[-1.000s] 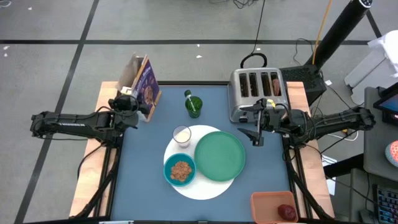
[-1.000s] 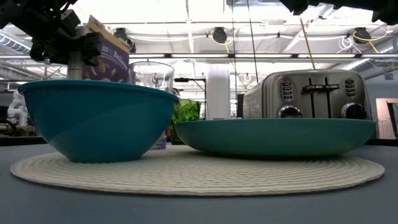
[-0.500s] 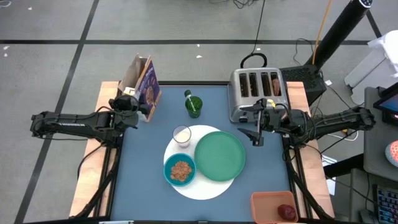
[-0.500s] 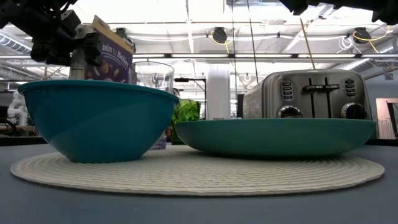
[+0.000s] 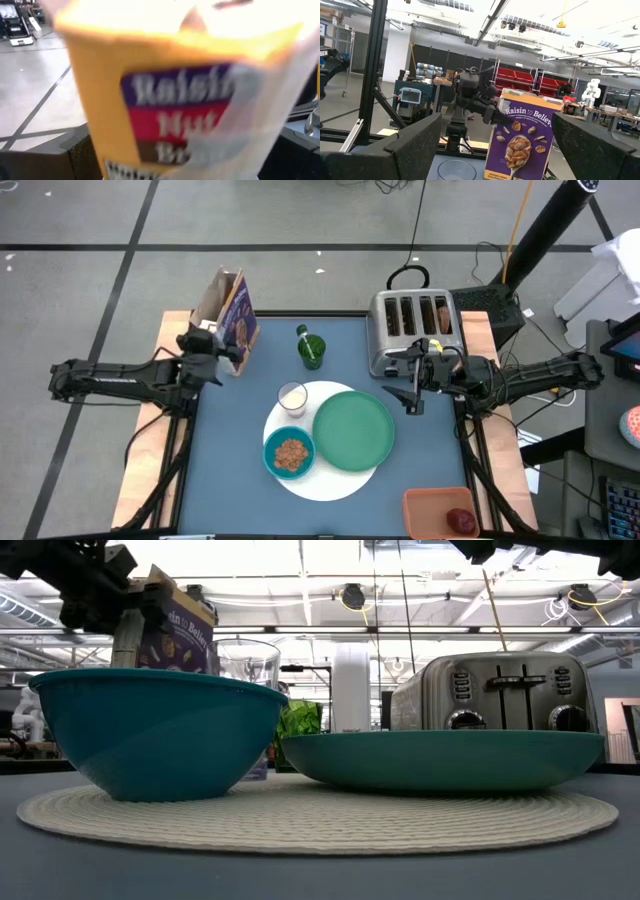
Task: Arrange a breakfast setting
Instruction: Pour the cereal into the blue bowl from the cereal box
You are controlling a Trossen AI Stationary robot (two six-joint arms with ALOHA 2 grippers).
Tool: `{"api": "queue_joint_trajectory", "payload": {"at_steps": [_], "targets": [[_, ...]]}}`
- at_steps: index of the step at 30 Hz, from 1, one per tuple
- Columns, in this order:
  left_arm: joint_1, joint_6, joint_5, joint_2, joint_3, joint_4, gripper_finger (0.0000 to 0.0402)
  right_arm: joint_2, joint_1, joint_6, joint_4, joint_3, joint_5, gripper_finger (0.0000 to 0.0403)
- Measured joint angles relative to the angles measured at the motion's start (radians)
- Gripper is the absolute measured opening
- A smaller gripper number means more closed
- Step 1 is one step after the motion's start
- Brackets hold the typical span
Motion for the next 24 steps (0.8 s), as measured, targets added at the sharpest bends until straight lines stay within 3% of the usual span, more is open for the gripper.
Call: {"api": "queue_joint_trajectory", "payload": {"at_steps": [12,24], "targets": [[0.000,0.239,-0.003,-0.082,0.000,0.207,0.0391,0.000,0.000,0.000,0.000,0.000,0.000,0.0368],[-0.003,0.462,-0.003,-0.103,0.000,0.551,0.0391,0.000,0.000,0.000,0.000,0.000,0.000,0.0368]]}}
